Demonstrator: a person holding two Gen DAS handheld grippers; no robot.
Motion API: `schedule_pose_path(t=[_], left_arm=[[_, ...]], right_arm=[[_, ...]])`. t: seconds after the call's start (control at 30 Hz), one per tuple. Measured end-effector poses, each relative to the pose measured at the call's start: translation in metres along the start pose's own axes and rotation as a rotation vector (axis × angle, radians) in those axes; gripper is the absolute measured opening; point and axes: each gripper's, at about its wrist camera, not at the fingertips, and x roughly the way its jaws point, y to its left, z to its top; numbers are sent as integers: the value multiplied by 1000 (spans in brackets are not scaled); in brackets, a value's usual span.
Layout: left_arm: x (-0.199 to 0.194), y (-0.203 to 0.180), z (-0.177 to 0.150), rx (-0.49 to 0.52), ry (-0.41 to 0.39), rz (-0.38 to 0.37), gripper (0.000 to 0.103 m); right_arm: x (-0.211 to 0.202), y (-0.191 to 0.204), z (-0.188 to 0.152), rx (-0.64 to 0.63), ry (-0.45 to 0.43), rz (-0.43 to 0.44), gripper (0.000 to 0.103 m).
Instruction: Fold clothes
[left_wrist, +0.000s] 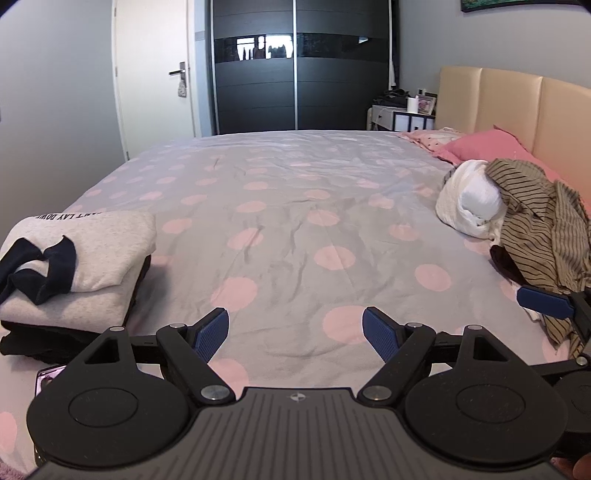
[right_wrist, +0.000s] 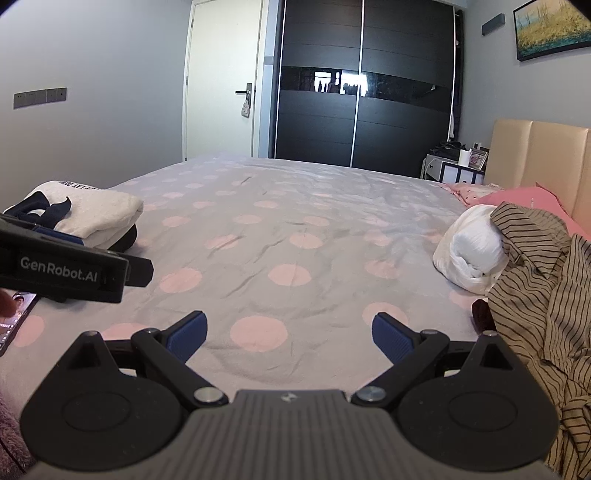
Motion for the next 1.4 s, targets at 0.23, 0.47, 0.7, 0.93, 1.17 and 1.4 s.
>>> schedule_pose_path(t=[0.23,0.47,0.7,0.93,1.17,1.4], left_arm=[[-3,-2,2,5,-17,7,80],[-3,1,2,-10,-21,5,80],[-5,2,1,-18,-34,0,80],[-5,0,0,-14,-35,10,80],[-3,-1,-1,0,-25,16,80],[-3,-2,-3,10,-15,18,80]], right_arm=[[-13,-5,2,3,-39,-2,96],[-17,-11,10,1,-85,-27,96],[-24,-14,12,13,-93,-8,96],[-23,-14,14,42,-79,-14,97],[-18,-16,13,72,-53,-17,97],[-13,-16,11,82,-39,-11,97]])
